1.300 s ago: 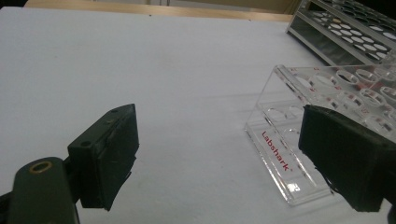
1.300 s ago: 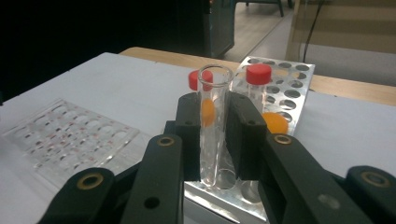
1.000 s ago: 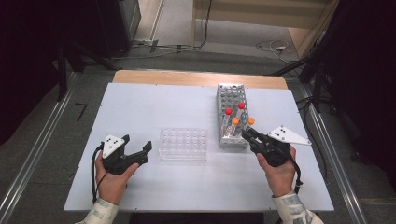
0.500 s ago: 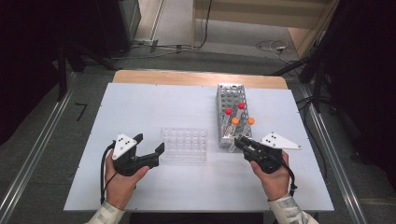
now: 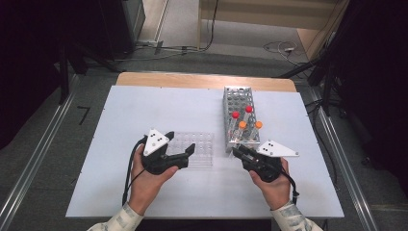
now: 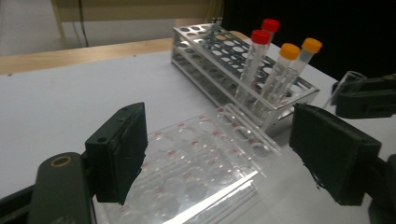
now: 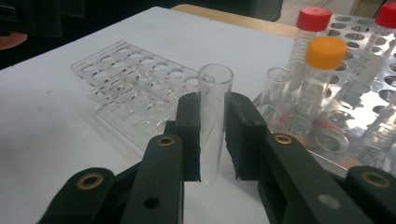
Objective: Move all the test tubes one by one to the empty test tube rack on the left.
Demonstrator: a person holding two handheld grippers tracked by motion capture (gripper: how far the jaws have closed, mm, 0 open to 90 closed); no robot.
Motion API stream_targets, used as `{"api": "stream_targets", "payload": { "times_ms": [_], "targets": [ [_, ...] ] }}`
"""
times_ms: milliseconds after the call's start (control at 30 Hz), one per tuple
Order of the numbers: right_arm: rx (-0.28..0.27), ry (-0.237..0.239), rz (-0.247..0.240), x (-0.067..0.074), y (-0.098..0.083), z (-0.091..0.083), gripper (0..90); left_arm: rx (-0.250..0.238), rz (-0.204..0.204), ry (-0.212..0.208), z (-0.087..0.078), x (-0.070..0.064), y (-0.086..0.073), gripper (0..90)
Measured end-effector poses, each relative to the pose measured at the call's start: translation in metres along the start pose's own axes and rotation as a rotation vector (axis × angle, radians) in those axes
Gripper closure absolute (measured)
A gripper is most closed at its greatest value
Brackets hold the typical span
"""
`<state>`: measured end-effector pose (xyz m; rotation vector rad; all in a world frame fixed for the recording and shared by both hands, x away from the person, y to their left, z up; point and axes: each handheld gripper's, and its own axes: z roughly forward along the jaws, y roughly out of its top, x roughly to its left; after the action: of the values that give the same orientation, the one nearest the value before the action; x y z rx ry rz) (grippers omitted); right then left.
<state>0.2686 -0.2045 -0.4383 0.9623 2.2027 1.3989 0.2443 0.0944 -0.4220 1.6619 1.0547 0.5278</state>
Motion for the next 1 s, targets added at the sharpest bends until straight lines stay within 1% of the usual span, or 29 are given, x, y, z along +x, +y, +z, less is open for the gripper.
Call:
{"api": "stream_targets", "payload": {
  "times_ms": [133,167,233,267,300,333,367,467,500,533,600,700,800,833,867,900,933,1000],
  "targets": [
    [0.003,0.008,-0.015,0.007,-0.001,0.005,73.4,0.010,0.026,-0.051,0.009,-0.015,0.006,24.2],
    [0.005,0.013,-0.024,0.009,-0.001,0.007,73.5,0.009,0.032,-0.065,0.011,-0.020,0.007,27.6],
    [0.007,0.012,-0.025,0.010,-0.001,0.007,73.5,0.006,0.045,-0.086,0.016,-0.029,0.009,29.3],
    [0.008,0.014,-0.028,0.012,-0.001,0.008,73.5,0.014,0.058,-0.098,0.019,-0.032,0.010,30.5],
    [0.010,0.013,-0.034,0.013,-0.001,0.009,73.4,0.017,0.060,-0.110,0.022,-0.037,0.011,31.9],
    [0.013,0.011,-0.043,0.015,-0.001,0.010,73.5,0.021,0.064,-0.125,0.026,-0.040,0.012,35.2],
    [0.013,0.011,-0.043,0.015,-0.001,0.010,73.5,0.028,0.069,-0.140,0.029,-0.044,0.013,35.2],
    [0.012,0.008,-0.063,0.018,-0.002,0.010,73.5,0.032,0.080,-0.162,0.038,-0.053,0.016,39.9],
    [0.012,0.009,-0.066,0.019,-0.002,0.010,73.5,0.029,0.088,-0.170,0.041,-0.054,0.016,42.8],
    [0.012,0.009,-0.070,0.020,-0.002,0.010,73.5,0.027,0.084,-0.178,0.044,-0.055,0.016,46.3],
    [0.011,0.010,-0.073,0.021,-0.002,0.010,73.5,0.040,0.085,-0.191,0.048,-0.057,0.014,49.9],
    [0.010,0.012,-0.076,0.021,-0.002,0.010,73.5,0.053,0.085,-0.211,0.052,-0.060,0.013,52.0],
    [0.012,0.012,-0.077,0.022,-0.002,0.011,73.5,0.051,0.095,-0.207,0.054,-0.062,0.013,54.7],
    [0.013,0.009,-0.081,0.022,-0.002,0.011,73.5,0.050,0.097,-0.205,0.054,-0.062,0.013,58.8],
    [0.012,0.010,-0.083,0.022,-0.002,0.011,73.5,0.047,0.095,-0.203,0.054,-0.061,0.013,60.8],
    [0.012,0.010,-0.083,0.022,-0.002,0.011,73.5,0.050,0.093,-0.203,0.055,-0.061,0.013,60.8],
    [0.011,0.010,-0.086,0.022,-0.002,0.012,73.5,0.055,0.090,-0.208,0.055,-0.060,0.013,64.3],
    [0.011,0.010,-0.087,0.023,-0.002,0.012,73.5,0.060,0.090,-0.213,0.056,-0.061,0.013,64.5]
  ]
}}
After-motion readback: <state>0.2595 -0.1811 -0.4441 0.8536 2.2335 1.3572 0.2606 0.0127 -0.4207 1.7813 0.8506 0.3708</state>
